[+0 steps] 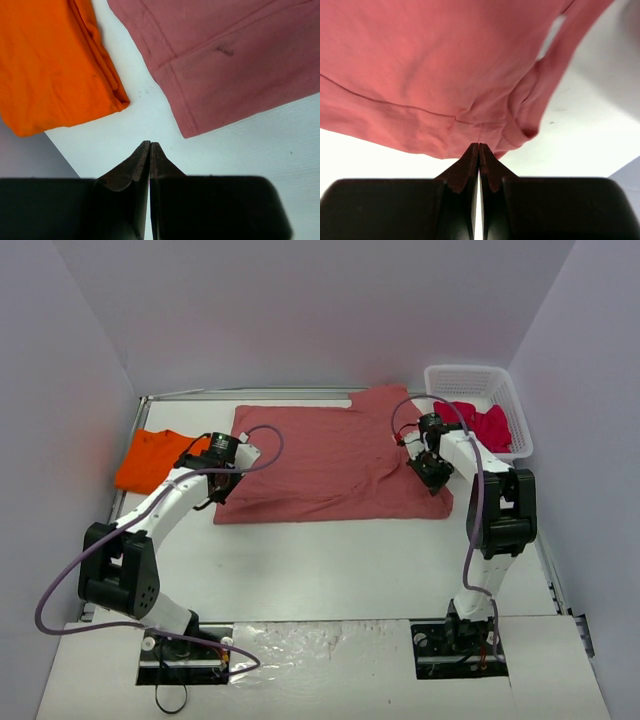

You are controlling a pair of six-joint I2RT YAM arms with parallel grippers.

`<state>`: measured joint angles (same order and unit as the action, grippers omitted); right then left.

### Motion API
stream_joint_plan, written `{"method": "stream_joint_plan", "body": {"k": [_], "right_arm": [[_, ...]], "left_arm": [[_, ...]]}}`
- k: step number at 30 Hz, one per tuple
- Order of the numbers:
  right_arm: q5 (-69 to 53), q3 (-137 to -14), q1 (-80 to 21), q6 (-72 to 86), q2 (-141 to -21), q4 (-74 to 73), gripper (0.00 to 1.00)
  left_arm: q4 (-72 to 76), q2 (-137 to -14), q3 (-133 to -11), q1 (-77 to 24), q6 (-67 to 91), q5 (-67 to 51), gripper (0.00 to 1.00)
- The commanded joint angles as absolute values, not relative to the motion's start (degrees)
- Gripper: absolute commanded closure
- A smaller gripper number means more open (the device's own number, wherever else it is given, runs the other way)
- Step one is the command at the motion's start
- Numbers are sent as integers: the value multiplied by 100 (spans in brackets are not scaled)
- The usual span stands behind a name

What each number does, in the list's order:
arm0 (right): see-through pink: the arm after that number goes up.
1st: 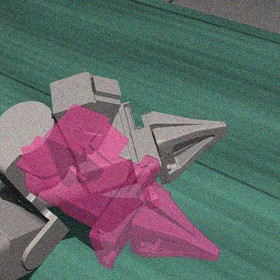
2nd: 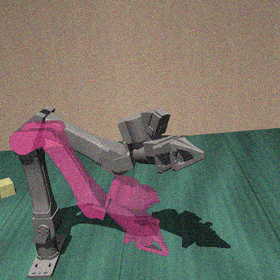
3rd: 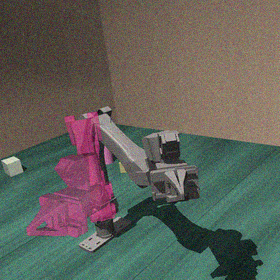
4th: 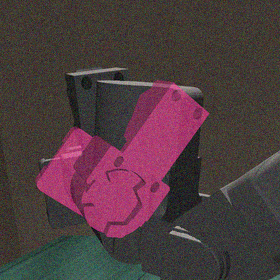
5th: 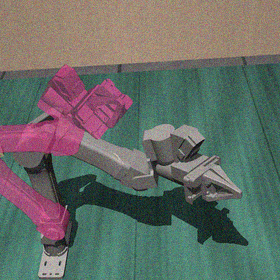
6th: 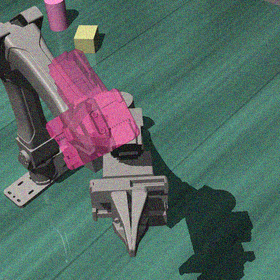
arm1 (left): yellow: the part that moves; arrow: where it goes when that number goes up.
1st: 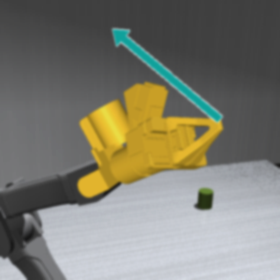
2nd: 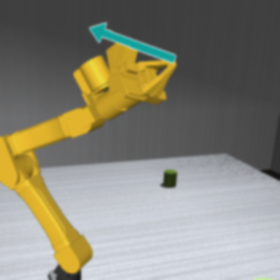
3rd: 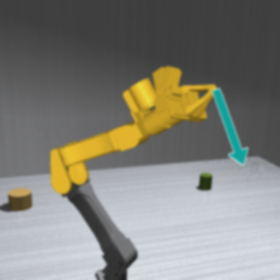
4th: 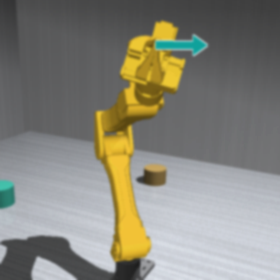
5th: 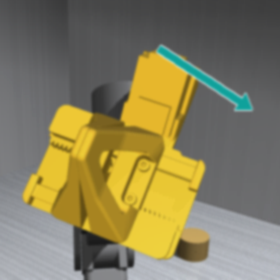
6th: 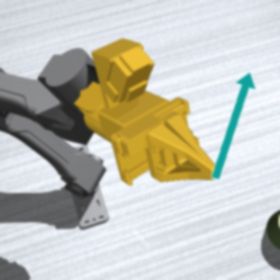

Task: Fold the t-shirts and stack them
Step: Fold the flattened tshirt in 1/3 of the way

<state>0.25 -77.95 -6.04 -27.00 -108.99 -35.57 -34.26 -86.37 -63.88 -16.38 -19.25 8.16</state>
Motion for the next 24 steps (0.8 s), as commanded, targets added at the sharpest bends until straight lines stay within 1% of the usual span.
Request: {"method": "stream_joint_plan", "body": {"k": [1,6,16,24], "right_arm": [[-220,-8392,-729,-2610,-10564,-4043,100],[-141,-8613,-756,-2645,-10643,-4184,100],[-141,-8455,-756,-2751,-11170,-4061,100],[-141,-8367,-756,-2751,-11382,-3955,100]], "left_arm": [[-3472,-8639,-6636,-1661,-1837,668,98],[-3392,-8920,-6688,-1661,-1846,484,98],[-2910,-9263,-6416,-1670,-1969,9,98],[-2777,-9782,-6671,-1670,-2057,-237,98]]}}
